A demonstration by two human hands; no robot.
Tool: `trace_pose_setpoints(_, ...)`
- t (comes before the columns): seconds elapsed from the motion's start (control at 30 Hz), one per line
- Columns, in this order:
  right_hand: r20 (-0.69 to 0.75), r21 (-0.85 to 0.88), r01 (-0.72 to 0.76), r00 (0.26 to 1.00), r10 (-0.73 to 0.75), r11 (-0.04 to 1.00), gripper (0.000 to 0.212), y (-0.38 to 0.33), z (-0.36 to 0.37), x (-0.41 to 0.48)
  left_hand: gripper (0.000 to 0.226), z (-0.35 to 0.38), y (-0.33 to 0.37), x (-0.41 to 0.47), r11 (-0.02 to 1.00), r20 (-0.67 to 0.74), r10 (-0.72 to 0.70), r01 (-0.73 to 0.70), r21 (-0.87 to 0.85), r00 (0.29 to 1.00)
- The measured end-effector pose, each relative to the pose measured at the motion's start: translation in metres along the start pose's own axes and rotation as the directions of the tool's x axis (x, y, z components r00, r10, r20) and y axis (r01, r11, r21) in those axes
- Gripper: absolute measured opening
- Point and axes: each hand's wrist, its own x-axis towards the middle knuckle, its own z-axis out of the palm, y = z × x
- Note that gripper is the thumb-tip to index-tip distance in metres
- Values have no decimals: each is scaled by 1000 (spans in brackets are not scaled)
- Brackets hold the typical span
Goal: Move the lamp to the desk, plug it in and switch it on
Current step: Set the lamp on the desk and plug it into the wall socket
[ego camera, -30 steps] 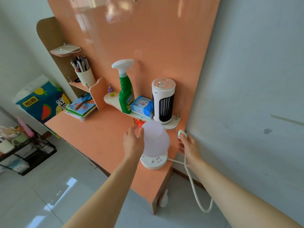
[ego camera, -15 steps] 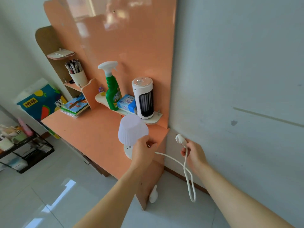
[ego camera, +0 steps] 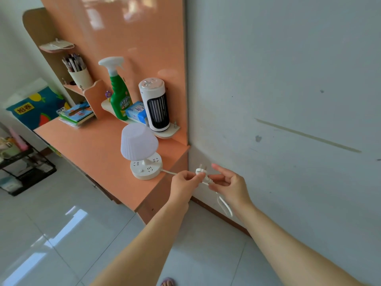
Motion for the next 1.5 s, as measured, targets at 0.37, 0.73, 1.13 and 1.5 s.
trace_pose_setpoints(0.37,-259,24,-220,941,219,975,36,60,-42,9,14,14,-40,33,993,75,-114,116,-23,991)
trace_pose_setpoints(0.73,-443,57,-332,837,322,942,27,144,-85,5,19,57,-115,58,965,156,-97,55,257,983)
trace_pose_setpoints(1.13,-398,32,-352,854,335,935,28,301,-139,62,25,152,-274,127,939,146,-25,-27,342,989)
trace_pose_setpoints(1.5,-338,214,-301,870,359,929,21,471,-165,140,20,206,-442,212,818,75,297,-294,495,952)
